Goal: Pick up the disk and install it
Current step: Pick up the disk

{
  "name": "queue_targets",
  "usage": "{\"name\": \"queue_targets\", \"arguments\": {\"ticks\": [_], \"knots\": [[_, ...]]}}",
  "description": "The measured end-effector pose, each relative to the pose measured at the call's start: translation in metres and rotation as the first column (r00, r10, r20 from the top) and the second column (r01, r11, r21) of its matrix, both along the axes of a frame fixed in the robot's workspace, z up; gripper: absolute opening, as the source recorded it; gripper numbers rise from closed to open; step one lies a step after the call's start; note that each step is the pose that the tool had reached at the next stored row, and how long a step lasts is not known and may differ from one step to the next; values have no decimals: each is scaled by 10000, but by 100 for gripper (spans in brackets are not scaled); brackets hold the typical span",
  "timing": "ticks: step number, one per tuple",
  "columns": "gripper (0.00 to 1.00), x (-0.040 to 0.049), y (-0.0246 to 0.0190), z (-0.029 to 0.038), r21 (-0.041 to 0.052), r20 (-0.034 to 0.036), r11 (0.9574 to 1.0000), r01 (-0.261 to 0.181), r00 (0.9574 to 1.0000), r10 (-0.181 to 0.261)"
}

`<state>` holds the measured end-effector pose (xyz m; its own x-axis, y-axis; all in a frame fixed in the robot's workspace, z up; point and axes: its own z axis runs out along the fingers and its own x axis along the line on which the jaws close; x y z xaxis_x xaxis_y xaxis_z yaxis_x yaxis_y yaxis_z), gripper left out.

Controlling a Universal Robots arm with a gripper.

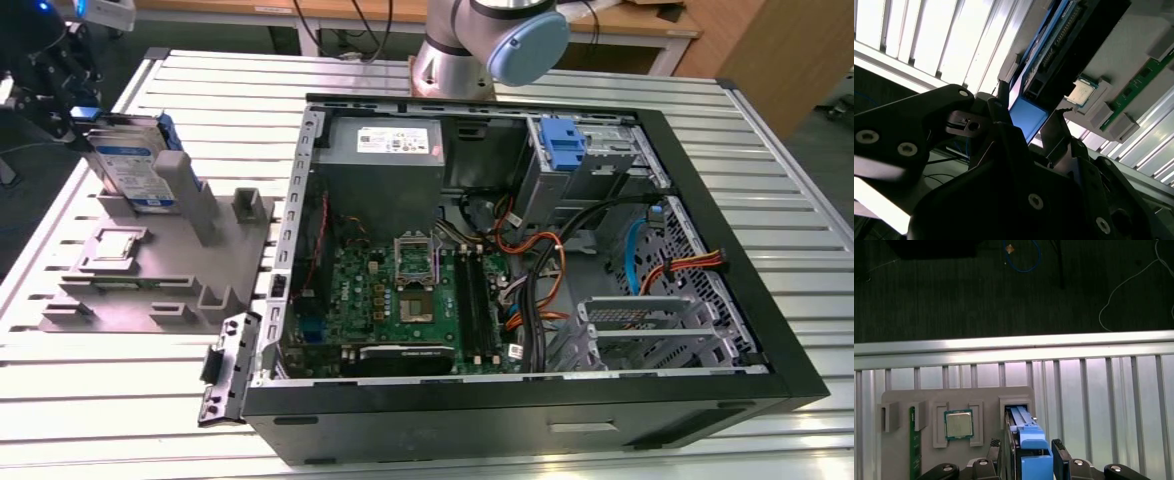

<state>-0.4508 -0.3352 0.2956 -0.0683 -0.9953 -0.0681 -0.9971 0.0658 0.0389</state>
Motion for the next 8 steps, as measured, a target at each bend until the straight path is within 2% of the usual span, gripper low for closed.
{"name": "queue_targets", "arguments": {"ticks": [4, 7, 8], "knots": [[52, 0, 1, -10, 17, -7, 10000, 2, 10000, -2], [52, 4, 0, -16, 141, -24, 9999, 2, 10000, -2], [52, 3, 1, -19, 154, -25, 9999, 5, 10000, -4]]}}
